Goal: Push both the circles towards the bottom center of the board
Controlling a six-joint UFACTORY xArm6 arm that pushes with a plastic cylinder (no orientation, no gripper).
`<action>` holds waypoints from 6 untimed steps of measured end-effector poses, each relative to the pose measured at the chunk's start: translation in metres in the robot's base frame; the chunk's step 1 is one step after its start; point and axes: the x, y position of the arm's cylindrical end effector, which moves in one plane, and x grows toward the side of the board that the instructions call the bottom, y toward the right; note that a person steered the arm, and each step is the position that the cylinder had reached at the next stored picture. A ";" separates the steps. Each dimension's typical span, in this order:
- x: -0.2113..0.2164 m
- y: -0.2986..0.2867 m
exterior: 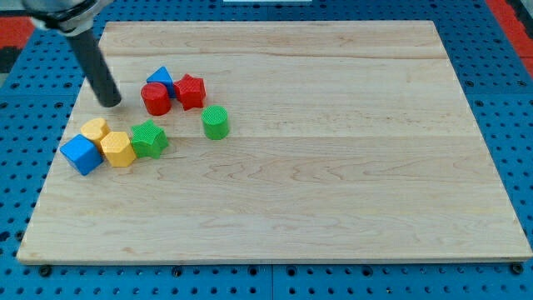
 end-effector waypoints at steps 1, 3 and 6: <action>0.015 0.097; 0.096 0.191; 0.133 0.294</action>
